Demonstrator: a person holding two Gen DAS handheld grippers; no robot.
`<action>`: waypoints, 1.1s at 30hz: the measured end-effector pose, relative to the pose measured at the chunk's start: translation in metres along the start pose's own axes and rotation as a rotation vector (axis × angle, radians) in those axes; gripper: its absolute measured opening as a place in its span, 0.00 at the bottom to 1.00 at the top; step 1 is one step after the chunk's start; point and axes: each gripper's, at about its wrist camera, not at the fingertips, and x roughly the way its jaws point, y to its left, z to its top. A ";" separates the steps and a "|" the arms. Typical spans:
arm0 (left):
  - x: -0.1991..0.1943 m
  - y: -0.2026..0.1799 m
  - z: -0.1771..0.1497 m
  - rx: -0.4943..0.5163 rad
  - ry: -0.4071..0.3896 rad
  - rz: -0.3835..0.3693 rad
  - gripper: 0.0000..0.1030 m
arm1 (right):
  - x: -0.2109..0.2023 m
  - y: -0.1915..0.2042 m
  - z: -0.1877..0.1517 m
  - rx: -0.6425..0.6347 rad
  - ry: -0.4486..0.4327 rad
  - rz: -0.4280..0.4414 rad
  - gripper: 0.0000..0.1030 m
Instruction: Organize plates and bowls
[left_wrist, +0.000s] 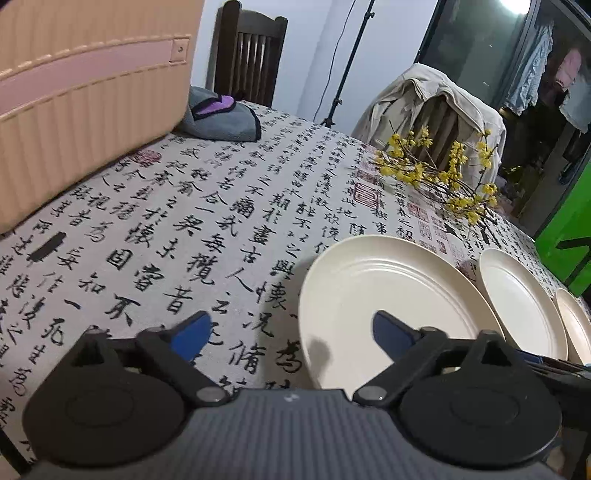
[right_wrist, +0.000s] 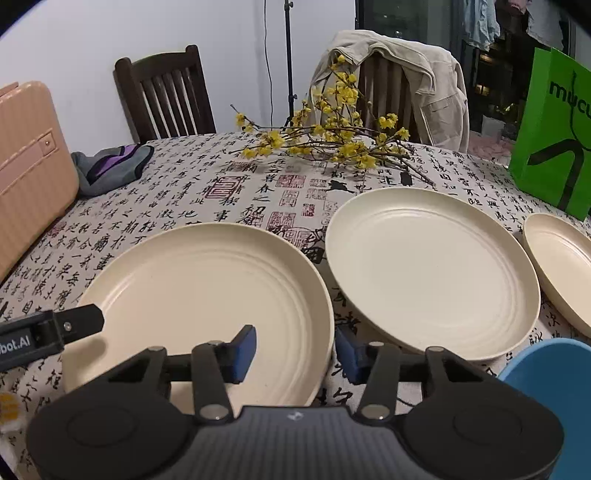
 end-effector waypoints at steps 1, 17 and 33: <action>0.001 0.000 0.000 -0.001 0.002 0.000 0.80 | 0.001 0.000 0.000 -0.006 -0.006 -0.004 0.39; 0.009 0.000 -0.001 -0.001 0.016 -0.017 0.27 | 0.001 0.007 -0.008 -0.044 -0.045 0.033 0.21; 0.007 0.010 0.003 -0.008 -0.001 0.062 0.27 | -0.001 0.013 -0.013 -0.063 -0.071 0.119 0.19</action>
